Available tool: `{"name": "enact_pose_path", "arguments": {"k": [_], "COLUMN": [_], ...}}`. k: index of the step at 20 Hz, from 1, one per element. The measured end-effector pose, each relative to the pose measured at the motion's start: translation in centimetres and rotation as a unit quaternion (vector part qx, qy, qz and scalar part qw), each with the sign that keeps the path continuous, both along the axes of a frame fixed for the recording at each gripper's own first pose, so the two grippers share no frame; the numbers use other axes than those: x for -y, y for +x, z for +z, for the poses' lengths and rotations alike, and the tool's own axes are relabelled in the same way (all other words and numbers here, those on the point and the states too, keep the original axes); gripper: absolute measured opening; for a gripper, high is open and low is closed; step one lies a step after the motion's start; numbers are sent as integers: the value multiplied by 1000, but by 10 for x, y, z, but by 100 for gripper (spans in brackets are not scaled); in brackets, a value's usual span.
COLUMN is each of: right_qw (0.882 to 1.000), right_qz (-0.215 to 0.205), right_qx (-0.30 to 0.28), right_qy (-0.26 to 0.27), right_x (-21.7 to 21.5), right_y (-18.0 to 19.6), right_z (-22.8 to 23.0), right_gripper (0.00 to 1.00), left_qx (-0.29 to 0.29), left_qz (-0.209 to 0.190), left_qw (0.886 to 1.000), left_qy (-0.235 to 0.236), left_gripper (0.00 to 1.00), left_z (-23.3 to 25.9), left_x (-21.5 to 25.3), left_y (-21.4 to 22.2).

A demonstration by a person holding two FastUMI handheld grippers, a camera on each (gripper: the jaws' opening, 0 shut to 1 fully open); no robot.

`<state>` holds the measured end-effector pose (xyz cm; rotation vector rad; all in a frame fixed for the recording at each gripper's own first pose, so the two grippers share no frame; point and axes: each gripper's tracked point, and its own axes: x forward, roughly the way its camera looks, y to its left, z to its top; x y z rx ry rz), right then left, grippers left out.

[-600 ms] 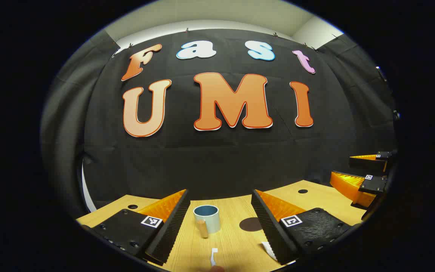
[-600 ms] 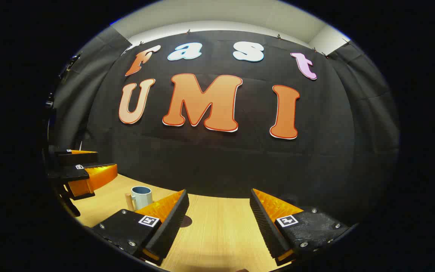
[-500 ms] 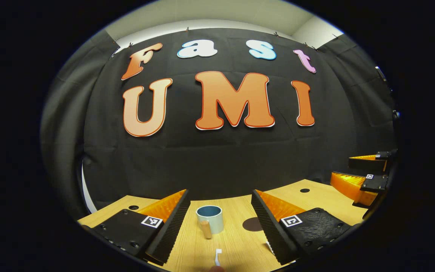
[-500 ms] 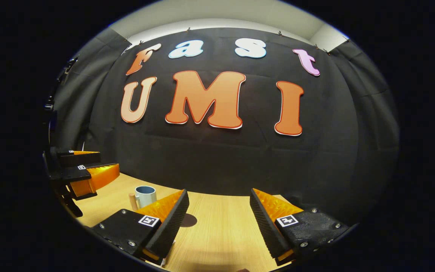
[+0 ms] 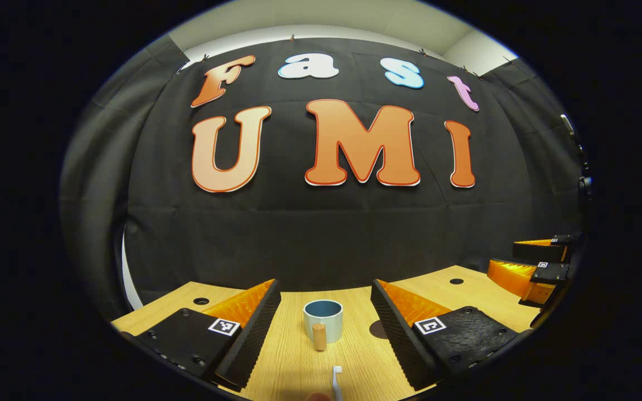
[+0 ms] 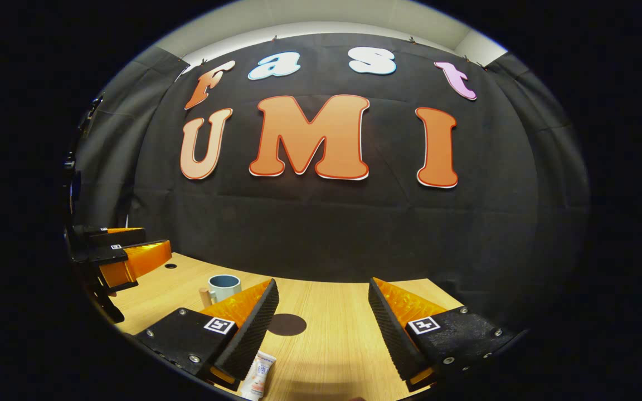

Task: Put the toothbrush and toothpaste on the desktop into the cup, then pick up the cup and place it on the coaster on the desktop.

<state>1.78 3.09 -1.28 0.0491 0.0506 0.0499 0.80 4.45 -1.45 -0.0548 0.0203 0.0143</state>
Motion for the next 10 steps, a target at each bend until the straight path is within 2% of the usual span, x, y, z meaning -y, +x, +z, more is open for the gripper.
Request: {"name": "enact_pose_path", "arguments": {"k": [1, 4, 5, 6, 10], "right_qw": [1000, 1000, 1000, 1000, 1000], "right_qz": [1, 0, 0, 1, 8], "right_qx": [5, 16, 10, 4, -19], "right_qy": [-3, -4, 1, 8, 23], "right_x": [-1, -1, -1, -1, -4], "right_y": [0, 2, 3, 4, 2], "right_z": [2, 8, 6, 3, -8], "right_gripper": [97, 97, 97, 97, 97], "left_qx": [0, 5, 6, 5, -13], "left_qz": [1, 3, 3, 2, 3], "left_qw": [1000, 1000, 1000, 1000, 1000], "left_qy": [-3, -1, 0, 1, 1], "left_gripper": [100, 98, 100, 98, 100], "left_z": [-2, 2, 4, 6, -1], "left_x": [-3, -5, -4, -4, -2], "left_y": [-2, 0, -1, -1, -1]}}
